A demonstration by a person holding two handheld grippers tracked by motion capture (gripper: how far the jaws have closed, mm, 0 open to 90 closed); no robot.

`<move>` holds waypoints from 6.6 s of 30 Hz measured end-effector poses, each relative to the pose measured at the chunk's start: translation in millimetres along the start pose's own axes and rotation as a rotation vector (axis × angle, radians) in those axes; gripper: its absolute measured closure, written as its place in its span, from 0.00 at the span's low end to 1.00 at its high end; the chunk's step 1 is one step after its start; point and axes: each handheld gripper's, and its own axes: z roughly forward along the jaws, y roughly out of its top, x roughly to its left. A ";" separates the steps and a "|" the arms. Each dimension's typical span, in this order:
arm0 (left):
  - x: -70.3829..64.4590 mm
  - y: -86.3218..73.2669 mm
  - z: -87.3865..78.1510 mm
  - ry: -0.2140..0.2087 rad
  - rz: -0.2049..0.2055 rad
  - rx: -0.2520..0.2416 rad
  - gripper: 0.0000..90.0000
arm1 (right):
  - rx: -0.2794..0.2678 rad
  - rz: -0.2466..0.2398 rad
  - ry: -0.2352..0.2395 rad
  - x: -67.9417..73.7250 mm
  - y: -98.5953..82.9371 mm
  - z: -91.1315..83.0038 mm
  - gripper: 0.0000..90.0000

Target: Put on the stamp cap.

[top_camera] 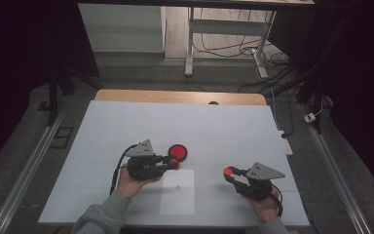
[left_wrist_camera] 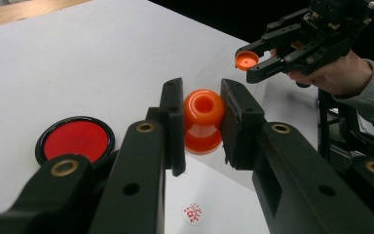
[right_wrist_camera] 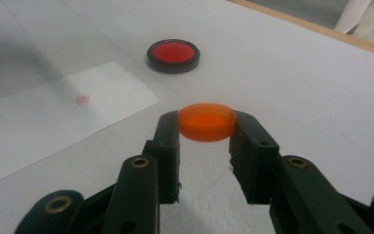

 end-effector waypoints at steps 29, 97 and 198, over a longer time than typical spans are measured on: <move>-1.0 -1.2 5.2 -0.014 0.002 0.009 0.80 | -0.013 0.000 0.089 21.5 12.4 29.3 0.72; -11.3 3.1 18.1 -0.033 0.025 0.009 0.80 | -0.004 -0.084 0.164 71.2 33.4 76.8 0.72; -16.5 -8.7 32.0 -0.029 0.050 -0.013 0.81 | -0.045 -0.091 0.102 76.9 42.5 71.9 0.72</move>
